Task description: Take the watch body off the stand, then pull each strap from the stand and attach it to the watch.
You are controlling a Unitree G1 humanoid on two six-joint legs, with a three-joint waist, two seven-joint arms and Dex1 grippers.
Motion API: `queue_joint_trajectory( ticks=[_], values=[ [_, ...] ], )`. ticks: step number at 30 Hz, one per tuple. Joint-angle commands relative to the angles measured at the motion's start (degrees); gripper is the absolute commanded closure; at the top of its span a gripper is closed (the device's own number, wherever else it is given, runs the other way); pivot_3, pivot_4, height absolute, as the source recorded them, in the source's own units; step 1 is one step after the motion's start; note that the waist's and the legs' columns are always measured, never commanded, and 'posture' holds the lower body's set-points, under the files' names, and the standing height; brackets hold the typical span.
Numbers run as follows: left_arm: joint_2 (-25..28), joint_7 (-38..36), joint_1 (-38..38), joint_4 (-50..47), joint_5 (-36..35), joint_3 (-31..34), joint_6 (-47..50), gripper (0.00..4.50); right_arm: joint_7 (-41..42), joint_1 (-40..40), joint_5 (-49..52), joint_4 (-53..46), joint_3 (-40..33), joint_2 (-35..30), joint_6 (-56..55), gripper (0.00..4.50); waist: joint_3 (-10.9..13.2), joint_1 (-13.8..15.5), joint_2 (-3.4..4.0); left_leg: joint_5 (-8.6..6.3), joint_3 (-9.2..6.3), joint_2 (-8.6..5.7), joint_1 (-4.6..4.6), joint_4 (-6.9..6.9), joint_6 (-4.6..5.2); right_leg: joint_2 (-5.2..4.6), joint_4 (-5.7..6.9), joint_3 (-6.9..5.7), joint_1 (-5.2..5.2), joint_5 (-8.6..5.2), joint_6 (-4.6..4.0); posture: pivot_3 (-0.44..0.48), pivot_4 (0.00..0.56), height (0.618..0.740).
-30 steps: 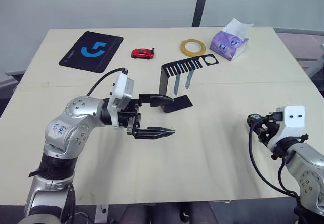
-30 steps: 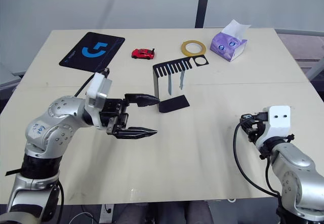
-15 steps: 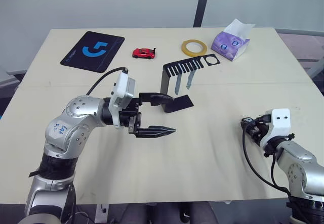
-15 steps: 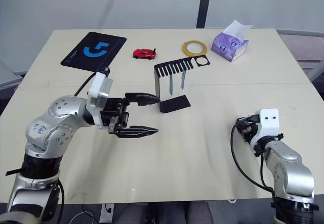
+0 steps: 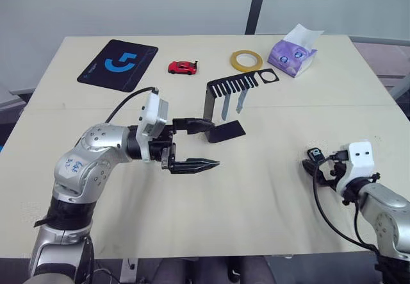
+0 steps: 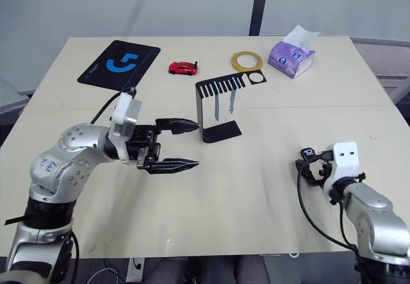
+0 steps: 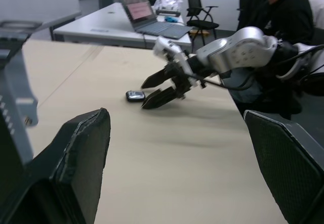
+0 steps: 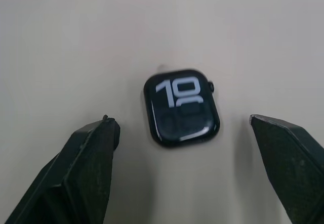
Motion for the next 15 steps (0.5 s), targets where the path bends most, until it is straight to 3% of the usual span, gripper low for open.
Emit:
queue_joint_trajectory(
  ticks=[1, 7, 11, 15],
  values=[
    [3.6, 2.2, 6.4, -2.2, 0.1, 6.3, 0.2, 0.0, 8.3, 6.9, 5.5, -7.7, -10.5, -5.7, 1.0, 0.01, 0.0, 0.1, 0.0, 0.0, 0.01, -0.01, 0.0, 0.0, 0.0, -0.02, -0.01, 0.01, 0.0, 0.0, 0.0, 0.0, 0.15, 0.738],
    [9.1, 3.8, 17.5, 4.9, 2.7, 16.9, -2.4, 0.0, 23.6, 21.6, 10.6, -6.7, -26.8, -11.2, -1.6, 0.01, 0.0, 0.3, -0.07, -0.02, 0.02, 0.01, 0.07, -0.02, 0.04, -0.02, -0.1, 0.04, 0.06, 0.0, 0.0, 0.0, 0.15, 0.738],
    [11.3, 4.6, 21.4, 12.8, 6.6, 22.3, -7.2, 0.0, 30.2, 28.2, 8.6, -0.2, -32.6, -11.7, -7.8, 0.01, 0.0, 0.5, -0.08, -0.1, 0.06, -0.01, 0.19, -0.04, 0.16, -0.12, -0.22, 0.09, 0.12, 0.0, 0.0, 0.0, 0.15, 0.738],
    [12.7, 4.0, 22.5, 16.9, 8.2, 24.6, -10.3, 0.0, 31.6, 29.6, 8.2, 4.0, -35.4, -11.5, -11.4, 0.01, 0.0, 0.8, -0.09, -0.14, 0.11, -0.04, 0.21, -0.08, 0.18, -0.27, -0.22, 0.07, 0.09, 0.0, -0.01, 0.0, 0.15, 0.738]
  ],
)
